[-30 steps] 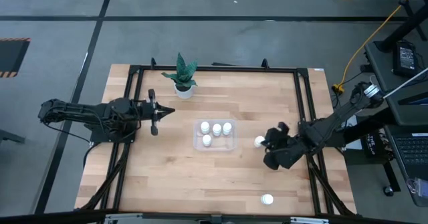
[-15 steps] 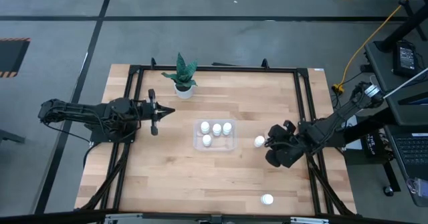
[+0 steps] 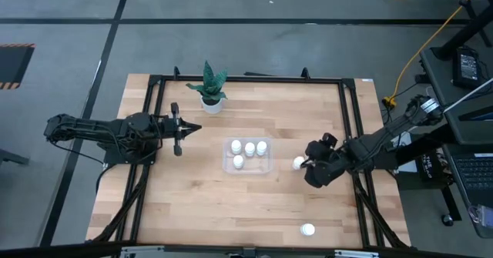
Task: Pick and place pill bottles into a basket
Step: Put the white medicine bottle into the transparent bin
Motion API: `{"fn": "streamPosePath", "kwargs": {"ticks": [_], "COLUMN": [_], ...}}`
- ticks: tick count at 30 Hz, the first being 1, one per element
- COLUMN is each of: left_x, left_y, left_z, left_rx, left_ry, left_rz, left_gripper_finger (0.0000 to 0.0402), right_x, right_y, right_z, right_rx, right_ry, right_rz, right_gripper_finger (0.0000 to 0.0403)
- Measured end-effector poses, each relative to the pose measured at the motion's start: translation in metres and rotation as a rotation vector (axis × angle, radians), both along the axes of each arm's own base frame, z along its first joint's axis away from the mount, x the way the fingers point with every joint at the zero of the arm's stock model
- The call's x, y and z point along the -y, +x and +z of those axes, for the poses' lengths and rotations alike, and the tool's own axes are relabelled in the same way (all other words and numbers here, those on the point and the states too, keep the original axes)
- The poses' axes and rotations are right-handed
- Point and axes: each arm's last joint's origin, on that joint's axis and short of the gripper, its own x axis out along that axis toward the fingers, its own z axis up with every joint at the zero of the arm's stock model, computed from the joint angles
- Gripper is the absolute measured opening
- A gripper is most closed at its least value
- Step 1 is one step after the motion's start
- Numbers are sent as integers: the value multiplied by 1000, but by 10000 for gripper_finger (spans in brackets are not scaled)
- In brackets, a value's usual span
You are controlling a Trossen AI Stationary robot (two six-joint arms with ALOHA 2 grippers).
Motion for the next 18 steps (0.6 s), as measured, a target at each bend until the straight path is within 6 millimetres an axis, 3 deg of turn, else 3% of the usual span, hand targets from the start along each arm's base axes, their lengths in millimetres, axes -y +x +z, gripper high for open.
{"fn": "streamPosePath", "kwargs": {"ticks": [3,10,18], "left_x": [0,0,0], "left_y": [0,0,0], "left_z": [0,0,0], "left_rx": [0,0,0], "left_ry": [0,-1,-2], "left_rz": [0,0,0], "left_gripper_finger": [4,9,2], "right_x": [-1,-4,1], "right_y": [-5,-14,-19], "right_z": [-10,-54,-79], "right_rx": [-9,33,81], "right_ry": [-28,22,-14], "right_rz": [-10,-57,-66], "right_gripper_finger": [293,296,296]}}
